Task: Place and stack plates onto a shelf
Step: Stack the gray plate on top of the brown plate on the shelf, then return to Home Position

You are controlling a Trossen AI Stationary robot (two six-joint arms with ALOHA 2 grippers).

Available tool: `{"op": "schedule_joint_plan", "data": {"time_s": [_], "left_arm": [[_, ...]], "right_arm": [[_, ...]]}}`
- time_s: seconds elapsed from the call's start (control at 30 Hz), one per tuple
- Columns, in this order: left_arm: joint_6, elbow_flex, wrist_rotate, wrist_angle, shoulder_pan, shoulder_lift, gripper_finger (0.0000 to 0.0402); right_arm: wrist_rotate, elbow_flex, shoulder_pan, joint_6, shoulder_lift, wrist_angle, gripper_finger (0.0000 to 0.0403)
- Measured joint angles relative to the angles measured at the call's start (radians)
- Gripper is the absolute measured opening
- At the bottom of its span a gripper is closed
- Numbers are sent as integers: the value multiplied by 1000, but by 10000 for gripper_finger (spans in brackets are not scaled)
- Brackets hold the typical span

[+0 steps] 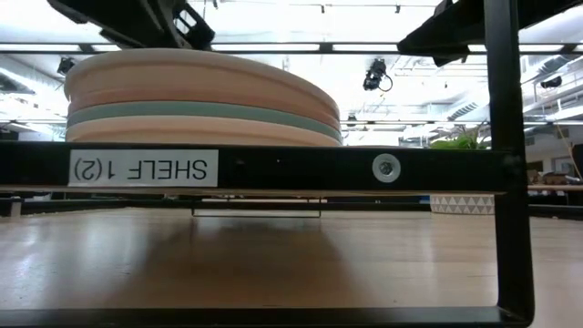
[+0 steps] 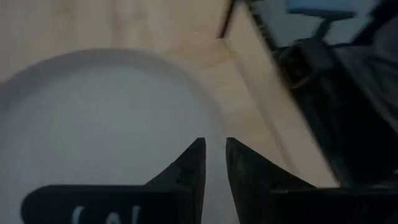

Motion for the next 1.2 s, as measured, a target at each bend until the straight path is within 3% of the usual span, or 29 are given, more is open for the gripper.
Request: {"op": "schedule_joint_plan", "data": {"time_s": [0.2, 0.4, 0.67, 0.97, 1.2], "left_arm": [[1, 1, 43, 11, 15, 62, 68], [59, 30, 108, 64, 14, 44, 68], [53, 53, 3, -81, 36, 53, 68], [77, 53, 145, 21, 38, 125, 68], [126, 59, 151, 59, 43, 92, 68]], "right_arm": [[-4, 0, 0, -4, 0, 5, 96], [-7, 0, 0, 0, 0, -1, 96], [-22, 0, 1, 3, 0, -2, 96], [-22, 0, 1, 3, 0, -2, 96], [-22, 0, 1, 3, 0, -1, 96]]}}
